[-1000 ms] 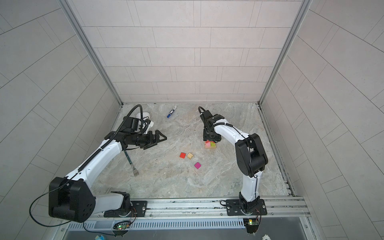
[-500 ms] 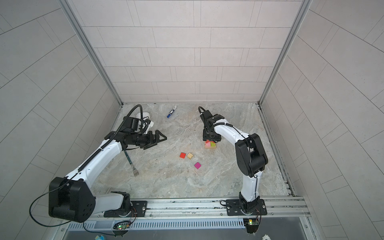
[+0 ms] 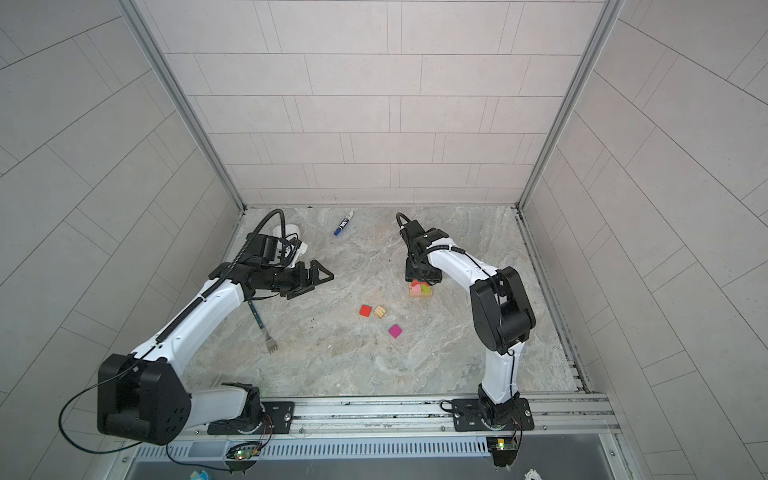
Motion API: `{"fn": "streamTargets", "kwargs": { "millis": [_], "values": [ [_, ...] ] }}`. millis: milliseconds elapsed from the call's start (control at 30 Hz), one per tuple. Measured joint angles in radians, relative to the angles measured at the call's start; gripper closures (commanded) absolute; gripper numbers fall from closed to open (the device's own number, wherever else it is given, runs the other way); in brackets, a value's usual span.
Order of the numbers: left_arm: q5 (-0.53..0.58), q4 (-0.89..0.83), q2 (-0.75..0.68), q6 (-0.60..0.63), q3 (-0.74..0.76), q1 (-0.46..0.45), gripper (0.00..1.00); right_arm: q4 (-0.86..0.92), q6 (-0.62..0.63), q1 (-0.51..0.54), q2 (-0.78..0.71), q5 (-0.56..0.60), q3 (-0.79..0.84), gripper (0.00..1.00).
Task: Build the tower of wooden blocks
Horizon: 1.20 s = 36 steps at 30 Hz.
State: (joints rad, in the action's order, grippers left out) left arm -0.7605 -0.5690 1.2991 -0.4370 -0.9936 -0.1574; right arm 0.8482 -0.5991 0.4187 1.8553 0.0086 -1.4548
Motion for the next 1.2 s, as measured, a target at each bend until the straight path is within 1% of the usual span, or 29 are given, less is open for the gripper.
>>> {"fn": "streamTargets", "kwargs": {
  "millis": [733,900,967,1200],
  "values": [
    [0.000,0.001,0.000,0.000,0.000,0.000,0.01,0.000,0.009,0.000,0.012,0.000,-0.011,0.35],
    [0.000,0.001,0.000,0.000,0.000,0.000,0.01,0.000,0.016,0.000,0.012,0.000,-0.011,0.27],
    [0.000,0.000,0.000,0.000,0.000,0.000,0.01,0.000,0.018,0.000,0.012,0.000,-0.011,0.21],
    [0.000,0.001,0.000,0.000,0.000,0.000,0.01,0.001,0.022,0.000,0.012,-0.002,-0.011,0.15]
  ]
}}
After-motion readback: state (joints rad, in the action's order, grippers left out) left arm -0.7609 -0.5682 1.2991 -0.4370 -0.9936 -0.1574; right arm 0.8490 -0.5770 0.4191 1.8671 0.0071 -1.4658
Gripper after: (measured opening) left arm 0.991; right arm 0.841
